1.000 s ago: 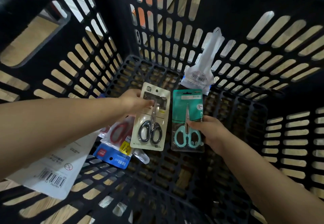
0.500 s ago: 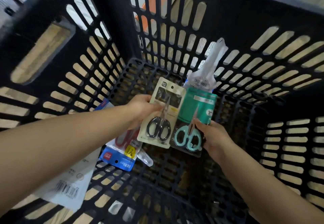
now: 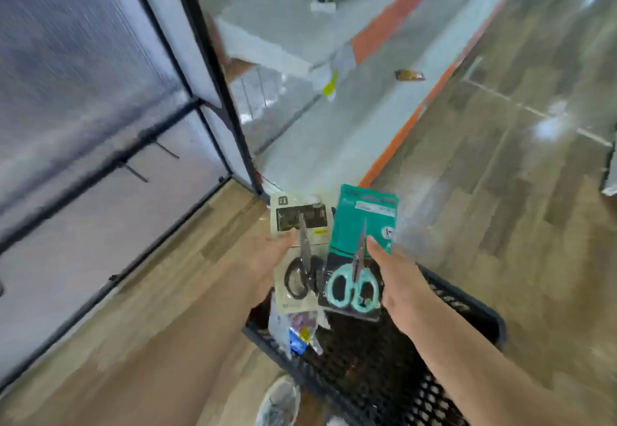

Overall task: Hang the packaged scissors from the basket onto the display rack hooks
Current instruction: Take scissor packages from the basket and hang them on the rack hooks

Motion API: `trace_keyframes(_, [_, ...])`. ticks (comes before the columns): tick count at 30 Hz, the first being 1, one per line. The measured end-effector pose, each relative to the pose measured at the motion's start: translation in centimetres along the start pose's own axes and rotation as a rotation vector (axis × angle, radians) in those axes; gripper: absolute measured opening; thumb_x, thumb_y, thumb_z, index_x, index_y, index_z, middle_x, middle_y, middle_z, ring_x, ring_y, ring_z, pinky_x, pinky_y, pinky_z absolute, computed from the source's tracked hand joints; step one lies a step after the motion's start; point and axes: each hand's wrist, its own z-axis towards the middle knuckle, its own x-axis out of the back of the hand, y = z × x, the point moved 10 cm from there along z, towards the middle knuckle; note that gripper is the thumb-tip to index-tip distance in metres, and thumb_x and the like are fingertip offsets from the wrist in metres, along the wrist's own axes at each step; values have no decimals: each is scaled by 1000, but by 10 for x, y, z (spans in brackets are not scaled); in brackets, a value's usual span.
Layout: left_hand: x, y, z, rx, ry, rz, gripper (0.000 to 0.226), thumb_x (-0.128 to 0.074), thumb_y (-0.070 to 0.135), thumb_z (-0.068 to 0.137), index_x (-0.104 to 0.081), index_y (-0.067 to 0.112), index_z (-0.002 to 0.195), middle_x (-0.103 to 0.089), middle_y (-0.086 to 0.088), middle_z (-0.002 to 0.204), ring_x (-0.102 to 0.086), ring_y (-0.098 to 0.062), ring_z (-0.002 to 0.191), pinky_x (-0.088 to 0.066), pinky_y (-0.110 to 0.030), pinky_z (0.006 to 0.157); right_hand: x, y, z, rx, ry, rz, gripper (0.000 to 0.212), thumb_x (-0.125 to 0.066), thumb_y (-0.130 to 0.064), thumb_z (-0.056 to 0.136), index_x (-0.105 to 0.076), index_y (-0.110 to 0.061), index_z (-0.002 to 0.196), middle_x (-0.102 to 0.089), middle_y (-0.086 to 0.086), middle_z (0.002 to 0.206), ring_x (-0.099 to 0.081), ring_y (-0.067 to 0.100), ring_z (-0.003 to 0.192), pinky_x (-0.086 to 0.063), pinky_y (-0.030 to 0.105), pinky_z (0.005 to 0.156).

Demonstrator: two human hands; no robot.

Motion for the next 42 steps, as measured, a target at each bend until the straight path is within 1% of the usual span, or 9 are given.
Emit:
trace_keyframes(4, [46,145,-148,-143,32,-219,20,-50,12,96,-64,-1,95,-71,-8,64,-67,-16,51,-51,-23,42,-74,-162,-129,202,-127,-116,14,-62,-35,89,-63,-21,85,-67,0,95,-59,21,98,-42,37,96])
trace_keyframes(10, [160,256,-335,-409,259,-324,18,-56,12,94,-62,-5,95,-73,-6,71,-69,-16,62,-54,-24,56,-205,-276,-319,425,-438,-205,18,-67,-35,84,-68,-19,93,-72,9,99,-67,32,96,-49,52,93])
trace_keyframes(15, [269,235,-430,-485,427,-441,56,-73,32,75,-58,0,119,-71,-17,101,-68,-33,94,-51,-53,90,-305,-257,-433,421,-659,-216,8,-63,-24,89,-67,-17,91,-69,9,107,-62,31,105,-43,48,101])
trace_keyframes(20, [333,203,-531,-578,466,-534,12,-59,10,91,-63,0,94,-74,-12,80,-71,-25,71,-58,-32,61,-375,-211,-519,455,-780,-295,7,-61,-23,90,-66,-19,87,-68,10,109,-61,30,106,-43,46,101])
trace_keyframes(24, [388,164,-594,-586,585,-499,3,-60,6,89,-59,6,92,-72,-8,72,-68,-17,57,-52,-23,46,-418,-160,-572,443,-854,-406,15,-61,-30,91,-68,-17,95,-72,7,101,-66,29,99,-47,49,96])
trace_keyframes(29, [468,101,-641,-542,739,-553,18,-63,12,89,-60,4,105,-69,-13,84,-67,-21,61,-50,-24,47,-462,-106,-624,483,-905,-482,18,-61,-32,91,-70,-17,94,-73,3,95,-67,26,95,-50,44,92])
trace_keyframes(36, [528,77,-670,-558,803,-604,8,-64,16,89,-61,10,93,-69,-10,82,-65,-20,66,-49,-25,56,-502,-107,-693,592,-983,-421,19,-55,-31,94,-66,-17,100,-70,-2,97,-63,10,85,-45,23,61])
trace_keyframes(39, [545,85,-668,-580,809,-609,59,-78,40,69,-57,12,117,-67,-13,110,-63,-32,101,-47,-49,94,-516,-124,-707,649,-1008,-422,23,-53,-29,96,-65,-14,106,-69,-2,100,-63,8,89,-44,18,62])
trace_keyframes(42, [557,99,-667,-610,812,-635,85,-78,37,73,-34,12,142,-58,-13,122,-59,-30,107,-43,-48,100,-535,-143,-712,691,-1017,-403,19,-53,-27,96,-64,-14,105,-67,-6,94,-62,5,86,-44,15,61])
